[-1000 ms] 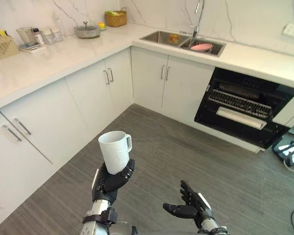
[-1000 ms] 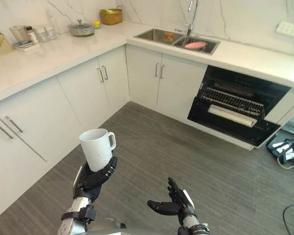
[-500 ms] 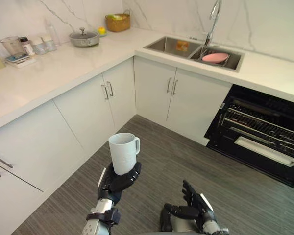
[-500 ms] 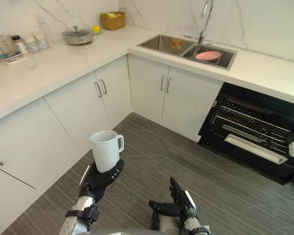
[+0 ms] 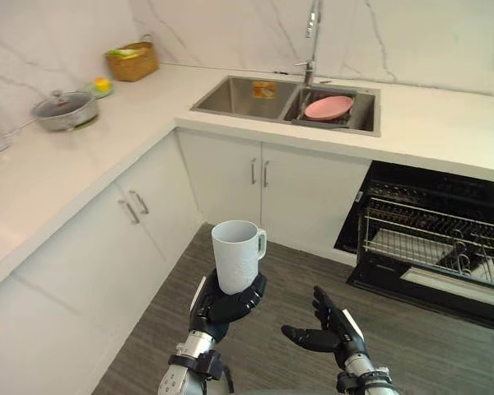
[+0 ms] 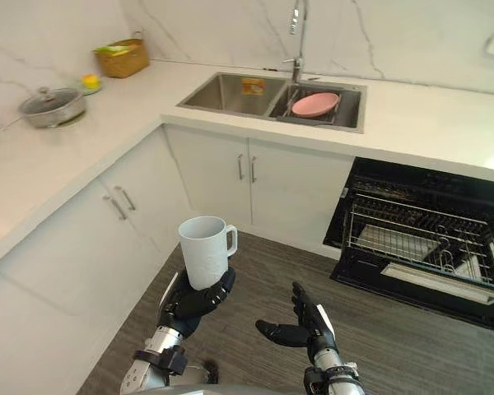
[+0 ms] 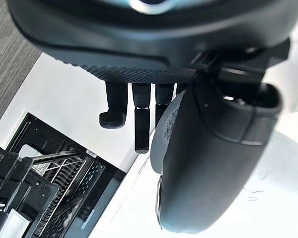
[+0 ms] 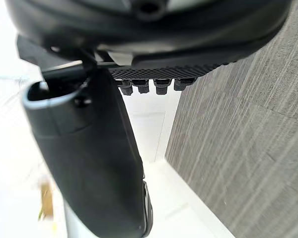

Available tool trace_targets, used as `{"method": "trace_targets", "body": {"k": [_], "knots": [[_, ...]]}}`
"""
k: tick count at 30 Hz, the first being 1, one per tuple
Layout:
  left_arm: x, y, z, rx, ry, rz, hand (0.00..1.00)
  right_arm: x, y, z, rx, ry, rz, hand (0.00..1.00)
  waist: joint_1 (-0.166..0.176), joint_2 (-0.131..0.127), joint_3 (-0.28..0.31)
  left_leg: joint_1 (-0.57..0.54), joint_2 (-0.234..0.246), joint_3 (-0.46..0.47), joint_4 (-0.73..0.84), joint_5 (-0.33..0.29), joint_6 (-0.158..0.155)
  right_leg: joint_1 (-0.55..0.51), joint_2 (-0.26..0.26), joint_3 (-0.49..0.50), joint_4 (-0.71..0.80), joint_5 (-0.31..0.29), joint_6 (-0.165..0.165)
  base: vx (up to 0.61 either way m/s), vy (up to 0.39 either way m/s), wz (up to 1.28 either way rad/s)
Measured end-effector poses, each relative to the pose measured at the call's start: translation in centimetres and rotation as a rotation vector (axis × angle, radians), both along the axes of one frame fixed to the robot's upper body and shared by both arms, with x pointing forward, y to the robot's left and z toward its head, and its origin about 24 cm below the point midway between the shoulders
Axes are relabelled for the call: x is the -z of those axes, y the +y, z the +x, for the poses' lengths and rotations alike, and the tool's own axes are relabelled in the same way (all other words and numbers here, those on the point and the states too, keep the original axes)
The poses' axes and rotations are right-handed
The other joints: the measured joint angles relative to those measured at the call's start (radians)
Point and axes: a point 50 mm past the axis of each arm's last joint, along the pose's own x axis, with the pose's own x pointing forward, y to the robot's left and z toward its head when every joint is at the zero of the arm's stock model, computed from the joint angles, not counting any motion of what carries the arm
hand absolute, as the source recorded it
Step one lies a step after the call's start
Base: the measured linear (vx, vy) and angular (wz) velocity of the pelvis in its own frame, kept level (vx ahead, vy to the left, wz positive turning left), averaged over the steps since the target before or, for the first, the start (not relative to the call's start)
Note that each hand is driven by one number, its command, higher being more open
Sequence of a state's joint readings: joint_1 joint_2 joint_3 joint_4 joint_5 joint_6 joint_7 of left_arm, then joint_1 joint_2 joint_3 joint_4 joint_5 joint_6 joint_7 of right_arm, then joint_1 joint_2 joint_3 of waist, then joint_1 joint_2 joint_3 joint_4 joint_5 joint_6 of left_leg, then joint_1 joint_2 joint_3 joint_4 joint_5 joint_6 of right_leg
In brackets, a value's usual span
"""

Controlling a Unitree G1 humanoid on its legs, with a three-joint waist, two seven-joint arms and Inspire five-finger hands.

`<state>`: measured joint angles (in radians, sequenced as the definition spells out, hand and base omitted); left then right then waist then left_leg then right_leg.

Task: Walk over to the sink, pick up the cup, carry it to the dishwasher, place the cup inside the dishwasher, then close the dishwasher door

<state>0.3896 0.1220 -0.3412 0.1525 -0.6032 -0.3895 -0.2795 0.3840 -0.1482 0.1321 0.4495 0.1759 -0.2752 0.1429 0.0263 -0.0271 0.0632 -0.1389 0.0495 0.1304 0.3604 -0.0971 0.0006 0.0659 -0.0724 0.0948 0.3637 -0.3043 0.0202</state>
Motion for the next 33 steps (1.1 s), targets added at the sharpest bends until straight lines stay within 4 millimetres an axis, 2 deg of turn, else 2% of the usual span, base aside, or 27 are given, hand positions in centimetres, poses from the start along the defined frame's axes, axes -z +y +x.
{"method": "trace_targets", "body": {"k": [2,3,4,5,7,8,11,12,13,14,15,16,18,20,21,22,23,24,26,28,29,30,32,33], "knots": [[-0.2,-0.1,0.3,0.007,-0.009,0.011,0.00,0.1,0.8,-0.1,-0.024,0.002,0.021,1.00,-0.012,-0.028,-0.007,0.040,-0.018,0.055,-0.009,-0.043,0.021,-0.060,-0.030,-0.004,0.148,0.001,0.006,0.35,0.252,-0.67],[-0.2,-0.1,0.4,0.009,-0.008,0.017,0.00,0.1,1.2,0.0,-0.038,0.000,0.032,1.00,-0.018,-0.045,-0.009,0.080,-0.033,0.089,-0.029,-0.063,0.036,-0.117,-0.061,-0.031,0.282,0.022,0.037,0.29,0.251,-0.69],[-0.2,-0.2,0.4,0.012,-0.007,0.030,0.00,0.1,1.4,0.0,-0.041,0.000,0.039,1.00,-0.019,-0.048,-0.008,0.125,-0.039,0.118,-0.050,-0.076,0.048,-0.158,-0.085,-0.059,0.378,0.062,0.058,0.35,0.275,-0.89],[-0.2,-0.2,0.4,0.012,-0.006,0.050,0.00,0.1,1.5,0.0,-0.046,0.000,0.046,1.00,-0.023,-0.032,-0.001,0.194,-0.039,0.147,-0.088,-0.085,0.055,-0.191,-0.109,-0.110,0.472,0.084,0.053,0.29,0.208,-0.68],[-0.6,-0.1,0.6,0.000,-0.021,0.064,0.00,0.0,1.7,0.3,-0.059,-0.008,0.051,1.00,-0.041,-0.028,-0.004,0.256,-0.028,0.164,-0.141,-0.085,0.055,-0.218,-0.118,-0.191,0.504,0.055,0.049,0.25,0.139,-0.45],[-1.4,0.0,1.1,-0.019,-0.061,0.062,0.00,-0.3,2.0,1.2,-0.075,-0.038,0.053,1.00,-0.045,-0.025,-0.003,0.289,-0.010,0.184,-0.175,-0.087,0.051,-0.257,-0.109,-0.273,0.472,0.022,0.046,0.26,0.109,-0.39],[-2.4,0.3,2.0,-0.036,-0.115,0.067,0.00,-1.0,2.3,2.9,-0.107,-0.094,0.058,1.00,-0.041,-0.014,0.004,0.332,0.027,0.224,-0.183,-0.108,0.015,-0.292,-0.092,-0.414,0.315,0.015,0.038,0.24,0.043,-0.52],[-2.6,0.7,2.3,-0.060,-0.128,0.074,0.00,-1.3,2.5,3.6,-0.126,-0.121,0.064,1.00,-0.040,-0.014,0.004,0.359,0.031,0.246,-0.182,-0.124,-0.011,-0.303,-0.081,-0.459,0.219,0.047,0.016,0.26,-0.021,-0.56],[-2.7,1.1,2.5,-0.073,-0.131,0.084,0.00,-1.5,2.6,3.9,-0.135,-0.137,0.068,1.00,-0.040,-0.021,0.004,0.379,0.021,0.252,-0.182,-0.131,-0.022,-0.301,-0.070,-0.468,0.130,0.116,-0.009,0.35,-0.073,-0.54],[-2.8,1.5,2.7,-0.085,-0.135,0.098,0.00,-1.7,2.7,4.1,-0.141,-0.154,0.071,1.00,-0.042,-0.041,0.009,0.397,-0.004,0.249,-0.178,-0.143,-0.031,-0.296,-0.071,-0.456,0.056,0.251,-0.058,0.38,-0.105,-0.42],[-2.5,1.5,3.1,-0.089,-0.124,0.104,0.00,-1.8,2.0,4.3,-0.145,-0.159,0.047,1.00,-0.042,-0.023,0.017,0.415,-0.002,0.230,-0.153,-0.176,-0.035,-0.287,-0.067,-0.459,0.062,0.240,-0.096,0.31,-0.107,-0.33],[-2.3,1.3,3.3,-0.091,-0.115,0.098,0.00,-1.8,1.3,4.5,-0.136,-0.152,0.025,1.00,-0.045,0.014,0.029,0.399,0.027,0.207,-0.113,-0.188,-0.044,-0.270,-0.043,-0.460,0.036,0.237,-0.097,0.25,-0.114,-0.23],[-2.3,0.9,3.3,-0.092,-0.115,0.080,0.00,-1.7,0.5,4.4,-0.118,-0.142,0.001,1.00,-0.045,0.035,0.040,0.370,0.051,0.196,-0.058,-0.188,-0.045,-0.268,-0.017,-0.456,0.015,0.230,-0.098,0.17,-0.123,-0.13],[-2.2,0.6,3.2,-0.089,-0.106,0.073,0.00,-1.5,0.4,4.2,-0.117,-0.125,-0.003,1.00,-0.045,0.036,0.048,0.327,0.081,0.177,0.072,-0.187,-0.045,-0.245,0.005,-0.454,-0.006,0.212,-0.095,0.14,-0.118,-0.18],[-2.1,0.4,3.1,-0.083,-0.100,0.071,0.00,-1.5,0.4,4.2,-0.119,-0.126,-0.002,1.00,-0.043,0.038,0.061,0.287,0.117,0.168,0.214,-0.167,-0.049,-0.207,0.028,-0.447,-0.027,0.205,-0.098,0.16,-0.129,-0.37],[-2.0,0.3,3.0,-0.080,-0.095,0.068,0.00,-1.6,0.4,4.2,-0.123,-0.128,0.000,1.00,-0.039,0.046,0.068,0.237,0.158,0.148,0.372,-0.121,-0.038,-0.165,0.062,-0.429,-0.060,0.197,-0.110,0.14,-0.098,-0.47],[-1.9,0.3,2.9,-0.079,-0.092,0.069,0.00,-1.6,0.4,4.2,-0.125,-0.130,0.000,1.00,-0.034,0.049,0.069,0.208,0.178,0.130,0.450,-0.116,-0.036,-0.147,0.079,-0.418,-0.077,0.196,-0.111,0.13,-0.053,-0.63],[-1.8,0.1,2.7,-0.080,-0.089,0.072,0.00,-1.7,0.7,4.3,-0.125,-0.136,0.007,1.00,-0.022,0.054,0.067,0.160,0.186,0.096,0.517,-0.145,-0.036,-0.129,0.095,-0.396,-0.091,0.194,-0.114,0.12,-0.023,-0.67],[-1.8,0.0,2.6,-0.074,-0.089,0.075,0.00,-1.8,0.4,4.4,-0.118,-0.140,0.003,1.00,-0.019,0.047,0.070,0.108,0.167,0.080,0.473,-0.190,-0.041,-0.113,0.097,-0.370,-0.116,0.194,-0.114,0.11,-0.007,-0.57],[-1.7,0.1,2.4,-0.073,-0.088,0.084,0.00,-1.8,0.4,4.3,-0.118,-0.141,0.004,1.00,-0.017,0.049,0.069,0.087,0.135,0.068,0.302,-0.194,-0.042,-0.101,0.096,-0.346,-0.144,0.208,-0.114,0.12,0.042,-0.41],[-1.7,0.2,2.4,-0.076,-0.086,0.086,0.00,-1.8,0.3,4.2,-0.112,-0.140,0.004,1.00,-0.017,0.049,0.069,0.086,0.105,0.053,0.151,-0.190,-0.044,-0.097,0.092,-0.332,-0.151,0.210,-0.112,0.14,0.082,-0.34],[-1.7,0.2,2.5,-0.082,-0.088,0.086,0.00,-1.8,0.3,4.1,-0.109,-0.139,0.005,1.00,-0.015,0.053,0.067,0.085,0.079,0.023,0.015,-0.163,-0.045,-0.096,0.089,-0.315,-0.152,0.208,-0.107,0.17,0.123,-0.47],[-1.6,0.2,2.3,-0.099,-0.079,0.080,0.00,-1.8,0.3,4.0,-0.114,-0.135,0.008,1.00,0.000,0.057,0.065,0.119,0.043,0.000,-0.068,-0.071,-0.040,-0.095,0.085,-0.274,-0.151,0.205,-0.088,0.17,0.128,-0.43],[-1.7,0.4,2.4,-0.115,-0.077,0.087,0.00,-1.8,0.5,4.0,-0.112,-0.133,0.016,1.00,-0.003,0.056,0.066,0.135,0.032,0.010,-0.100,-0.056,-0.035,-0.096,0.079,-0.262,-0.153,0.207,-0.071,0.18,0.122,-0.23]]}}
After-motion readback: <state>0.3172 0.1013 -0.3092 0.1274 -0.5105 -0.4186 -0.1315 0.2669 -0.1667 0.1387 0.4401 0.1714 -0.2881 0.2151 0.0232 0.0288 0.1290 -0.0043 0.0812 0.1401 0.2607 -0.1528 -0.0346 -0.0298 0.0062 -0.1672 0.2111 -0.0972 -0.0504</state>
